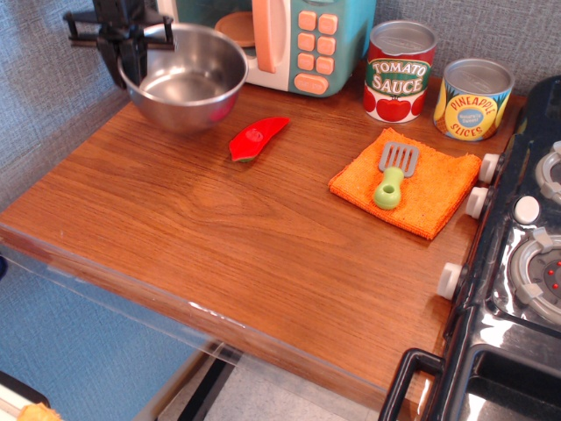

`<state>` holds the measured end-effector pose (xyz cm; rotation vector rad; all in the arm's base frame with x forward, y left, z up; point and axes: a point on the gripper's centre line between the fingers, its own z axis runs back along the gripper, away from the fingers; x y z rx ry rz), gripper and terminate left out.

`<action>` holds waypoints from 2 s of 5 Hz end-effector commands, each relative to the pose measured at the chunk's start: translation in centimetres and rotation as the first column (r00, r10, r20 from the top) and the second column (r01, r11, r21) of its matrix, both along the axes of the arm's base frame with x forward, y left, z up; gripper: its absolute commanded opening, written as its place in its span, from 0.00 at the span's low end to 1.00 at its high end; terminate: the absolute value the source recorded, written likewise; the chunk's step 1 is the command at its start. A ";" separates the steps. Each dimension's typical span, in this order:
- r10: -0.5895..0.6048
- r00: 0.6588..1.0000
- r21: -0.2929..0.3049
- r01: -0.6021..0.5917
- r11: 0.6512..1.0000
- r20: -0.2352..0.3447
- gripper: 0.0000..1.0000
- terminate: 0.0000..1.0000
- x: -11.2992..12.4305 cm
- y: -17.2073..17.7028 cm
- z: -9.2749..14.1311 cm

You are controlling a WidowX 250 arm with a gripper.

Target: Move the bowl to the left of the chili.

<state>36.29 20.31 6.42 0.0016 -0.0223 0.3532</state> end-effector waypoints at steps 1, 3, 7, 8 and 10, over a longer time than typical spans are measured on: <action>0.039 0.999 0.057 -0.040 0.998 0.021 0.00 0.00 0.5 2.2 0.9; 0.034 0.999 0.071 -0.036 0.997 0.031 1.00 0.00 0.7 2.6 1.2; -0.149 0.972 0.191 0.113 0.975 0.185 1.00 0.00 -1.7 -1.6 10.0; -0.249 0.955 0.191 0.217 0.957 0.164 1.00 0.00 -2.8 -5.6 9.4; -0.335 0.929 0.157 0.311 0.937 0.159 1.00 0.00 -5.5 -11.7 7.0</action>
